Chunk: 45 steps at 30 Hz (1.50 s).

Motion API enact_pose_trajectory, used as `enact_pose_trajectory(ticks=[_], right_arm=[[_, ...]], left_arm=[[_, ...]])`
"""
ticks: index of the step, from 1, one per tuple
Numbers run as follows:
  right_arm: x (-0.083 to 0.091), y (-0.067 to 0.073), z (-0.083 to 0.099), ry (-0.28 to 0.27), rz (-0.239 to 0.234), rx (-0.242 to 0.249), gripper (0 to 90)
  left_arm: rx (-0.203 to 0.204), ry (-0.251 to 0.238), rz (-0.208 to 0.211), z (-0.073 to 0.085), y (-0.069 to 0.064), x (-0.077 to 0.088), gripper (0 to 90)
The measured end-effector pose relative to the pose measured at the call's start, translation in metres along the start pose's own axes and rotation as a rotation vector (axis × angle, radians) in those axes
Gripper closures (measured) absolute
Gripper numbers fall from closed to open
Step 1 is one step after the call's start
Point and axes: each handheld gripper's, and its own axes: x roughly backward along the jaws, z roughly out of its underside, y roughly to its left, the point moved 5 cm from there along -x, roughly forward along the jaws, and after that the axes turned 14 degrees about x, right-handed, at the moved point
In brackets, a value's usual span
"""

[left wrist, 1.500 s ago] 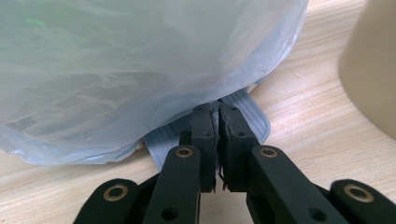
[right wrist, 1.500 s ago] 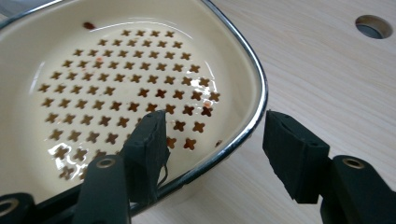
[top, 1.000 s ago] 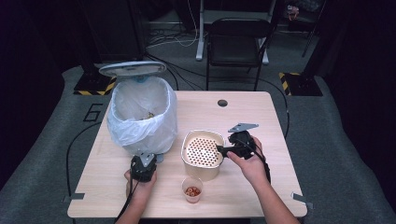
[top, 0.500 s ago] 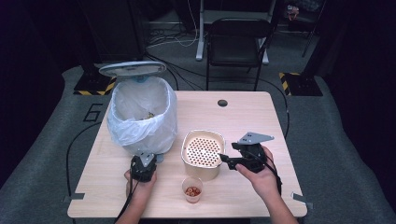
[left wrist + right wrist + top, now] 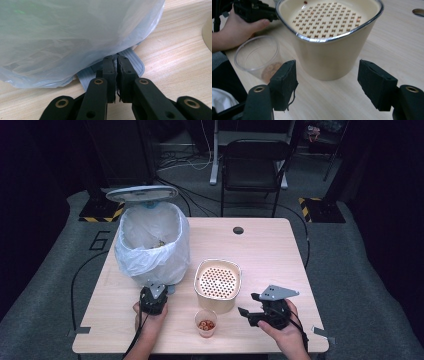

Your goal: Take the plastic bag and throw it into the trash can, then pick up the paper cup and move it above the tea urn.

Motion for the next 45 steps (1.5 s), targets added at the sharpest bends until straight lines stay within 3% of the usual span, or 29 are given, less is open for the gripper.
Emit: enact_pose_trajectory(ticks=[2,10,17,29,34,45], right_arm=[[-0.005,0.007,0.011,0.000,-0.021,0.006,31.4],[-0.021,0.022,0.022,-0.009,-0.087,0.034,34.2],[-0.031,0.035,0.028,-0.006,-0.111,0.057,33.2],[-0.046,0.056,0.022,-0.001,-0.173,0.122,27.5],[-0.049,0.067,0.014,-0.015,-0.195,0.152,18.4],[-0.062,0.079,-0.002,-0.037,-0.243,0.136,14.7]], left_arm=[[0.003,0.005,0.002,0.000,0.000,0.000,85.1],[0.006,0.008,0.005,0.000,0.000,0.000,85.1],[0.004,0.002,0.002,0.000,0.000,0.000,85.2],[0.001,0.005,0.001,0.000,0.000,0.000,85.1],[0.003,0.000,0.002,0.000,0.000,0.000,85.1],[0.010,-0.002,0.003,0.000,0.000,0.000,85.2]])
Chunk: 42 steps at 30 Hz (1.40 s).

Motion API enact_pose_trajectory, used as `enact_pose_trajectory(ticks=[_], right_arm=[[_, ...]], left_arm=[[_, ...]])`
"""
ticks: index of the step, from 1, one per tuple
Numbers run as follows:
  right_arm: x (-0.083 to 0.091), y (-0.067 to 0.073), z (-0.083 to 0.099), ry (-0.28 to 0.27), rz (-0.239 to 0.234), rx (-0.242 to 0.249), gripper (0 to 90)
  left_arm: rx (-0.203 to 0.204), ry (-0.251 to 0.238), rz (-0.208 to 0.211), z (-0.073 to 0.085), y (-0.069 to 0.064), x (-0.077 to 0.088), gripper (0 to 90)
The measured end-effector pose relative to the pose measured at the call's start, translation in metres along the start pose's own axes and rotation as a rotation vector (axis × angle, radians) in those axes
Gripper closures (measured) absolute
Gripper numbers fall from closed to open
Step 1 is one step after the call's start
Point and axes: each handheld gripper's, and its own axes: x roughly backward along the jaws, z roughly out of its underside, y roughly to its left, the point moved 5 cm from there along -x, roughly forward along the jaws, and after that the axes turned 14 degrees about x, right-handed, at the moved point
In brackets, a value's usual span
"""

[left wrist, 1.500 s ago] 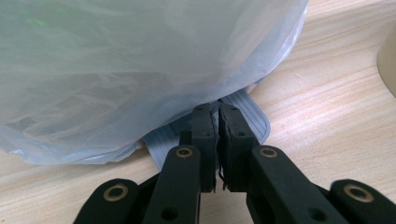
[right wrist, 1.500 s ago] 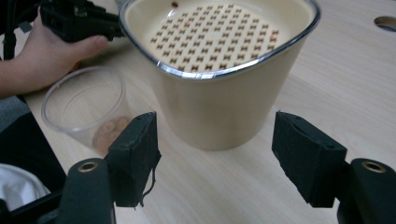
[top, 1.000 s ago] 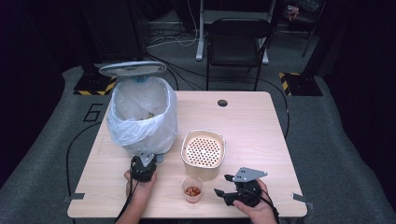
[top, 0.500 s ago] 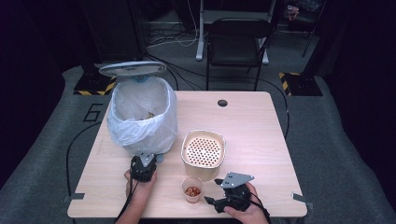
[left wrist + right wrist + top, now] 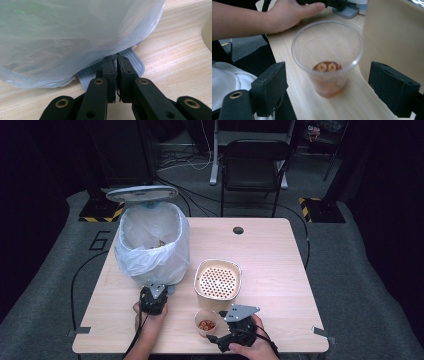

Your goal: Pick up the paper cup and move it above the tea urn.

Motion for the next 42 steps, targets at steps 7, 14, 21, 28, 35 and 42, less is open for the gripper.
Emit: enact_pose_trajectory(ticks=[7,14,21,28,35,42], right_arm=[[-0.019,0.002,-0.009,0.021,0.017,0.032,15.0],[-0.034,0.002,-0.013,0.039,0.028,0.059,15.8],[-0.041,0.001,-0.011,0.047,0.029,0.064,22.7],[-0.042,0.002,-0.011,0.044,0.023,0.066,25.9],[-0.045,0.002,-0.012,0.047,0.031,0.078,27.9],[-0.044,0.003,-0.011,0.053,0.031,0.118,32.6]], left_arm=[[-0.007,0.006,0.001,0.000,0.001,0.000,85.2],[-0.006,0.006,0.002,0.000,0.001,0.000,85.1],[-0.007,0.006,0.001,0.000,0.001,0.000,85.1],[-0.005,0.006,0.002,0.000,0.001,0.000,85.1],[-0.004,0.005,0.002,0.000,0.001,0.000,85.1],[-0.005,0.006,0.002,0.000,0.001,0.000,85.1]])
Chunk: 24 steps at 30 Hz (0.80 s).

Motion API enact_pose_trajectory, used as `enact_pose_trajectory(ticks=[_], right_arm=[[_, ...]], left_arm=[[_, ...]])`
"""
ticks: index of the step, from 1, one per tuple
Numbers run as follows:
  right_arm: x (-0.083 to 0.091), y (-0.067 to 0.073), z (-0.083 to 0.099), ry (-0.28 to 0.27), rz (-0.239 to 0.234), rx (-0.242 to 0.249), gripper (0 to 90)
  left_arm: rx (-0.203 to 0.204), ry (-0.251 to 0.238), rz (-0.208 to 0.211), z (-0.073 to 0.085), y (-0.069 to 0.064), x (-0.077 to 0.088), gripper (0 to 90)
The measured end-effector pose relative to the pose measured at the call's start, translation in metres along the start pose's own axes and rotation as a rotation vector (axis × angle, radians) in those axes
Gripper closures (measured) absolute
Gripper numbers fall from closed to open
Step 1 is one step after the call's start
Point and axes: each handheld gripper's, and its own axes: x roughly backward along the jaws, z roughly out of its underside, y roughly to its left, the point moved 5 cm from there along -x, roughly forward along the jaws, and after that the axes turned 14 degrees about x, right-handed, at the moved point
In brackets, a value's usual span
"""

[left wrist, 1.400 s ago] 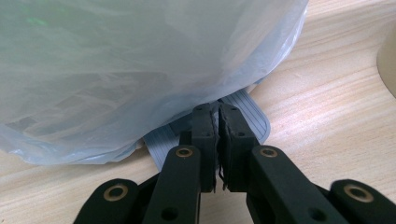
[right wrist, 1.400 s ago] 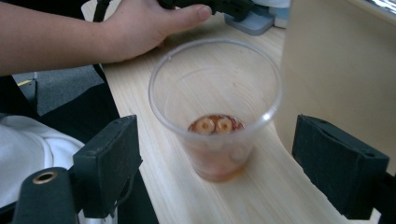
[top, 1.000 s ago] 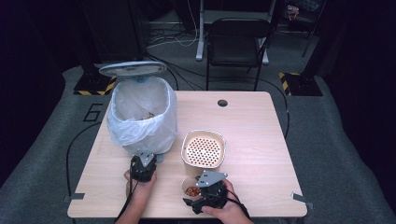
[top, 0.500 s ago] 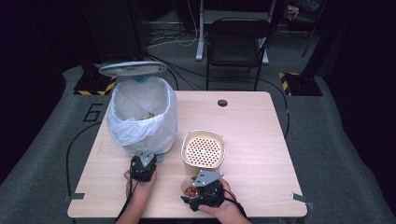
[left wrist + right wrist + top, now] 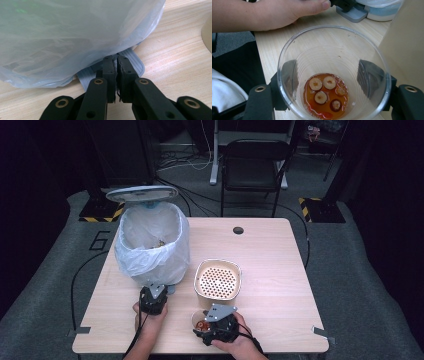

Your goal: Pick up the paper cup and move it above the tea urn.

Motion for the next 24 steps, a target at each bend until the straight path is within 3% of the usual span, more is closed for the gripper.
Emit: enact_pose_trajectory(ticks=[1,11,20,21,24], right_arm=[[0.002,0.001,0.001,-0.001,0.001,-0.020,32.7],[0.023,-0.007,0.011,0.012,0.030,-0.036,33.6],[0.050,-0.018,0.034,0.033,0.071,-0.073,34.0],[0.056,-0.021,0.040,0.043,0.097,-0.075,34.0],[0.061,-0.024,0.046,0.051,0.115,-0.087,34.0]], left_arm=[[0.003,0.001,0.001,0.000,0.000,0.000,85.1],[-0.001,0.009,0.002,0.000,0.000,0.001,85.1],[-0.002,-0.001,-0.001,0.000,0.000,0.000,85.1],[-0.003,0.000,-0.001,0.000,0.000,0.000,85.1],[-0.002,0.001,-0.002,0.000,0.000,0.000,85.1]])
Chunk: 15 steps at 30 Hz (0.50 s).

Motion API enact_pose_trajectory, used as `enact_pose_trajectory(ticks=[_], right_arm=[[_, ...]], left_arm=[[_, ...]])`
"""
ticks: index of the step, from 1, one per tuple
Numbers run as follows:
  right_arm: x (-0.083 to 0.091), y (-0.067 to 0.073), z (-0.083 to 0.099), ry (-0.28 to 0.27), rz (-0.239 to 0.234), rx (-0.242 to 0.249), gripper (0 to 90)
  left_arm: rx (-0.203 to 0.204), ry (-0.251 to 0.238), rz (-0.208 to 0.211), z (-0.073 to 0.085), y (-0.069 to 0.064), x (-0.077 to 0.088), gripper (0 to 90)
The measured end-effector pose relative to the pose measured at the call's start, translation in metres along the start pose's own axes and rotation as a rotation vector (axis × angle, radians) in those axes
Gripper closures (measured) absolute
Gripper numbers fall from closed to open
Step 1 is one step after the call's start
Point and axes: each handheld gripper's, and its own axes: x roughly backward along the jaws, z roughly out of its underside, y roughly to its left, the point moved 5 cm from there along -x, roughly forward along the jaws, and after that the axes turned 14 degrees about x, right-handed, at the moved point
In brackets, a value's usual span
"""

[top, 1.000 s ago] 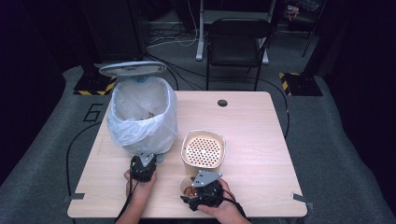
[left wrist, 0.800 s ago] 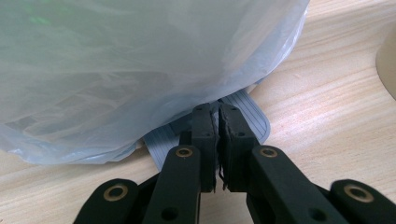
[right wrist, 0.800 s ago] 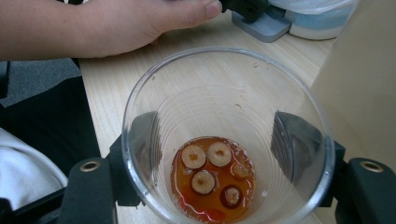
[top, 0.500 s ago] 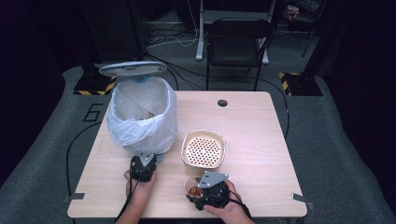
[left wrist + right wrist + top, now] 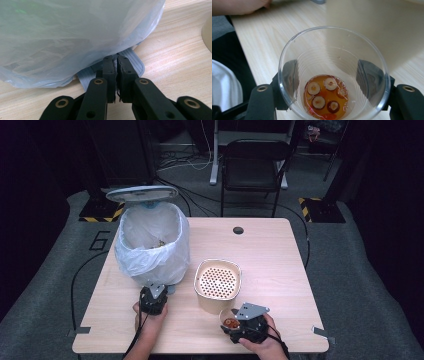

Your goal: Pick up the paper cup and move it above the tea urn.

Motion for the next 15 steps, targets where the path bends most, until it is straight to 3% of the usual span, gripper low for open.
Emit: enact_pose_trajectory(ticks=[15], right_arm=[[0.020,-0.039,0.024,0.023,0.090,-0.088,34.1]], left_arm=[[0.000,0.000,0.000,0.000,0.000,0.000,85.1]])
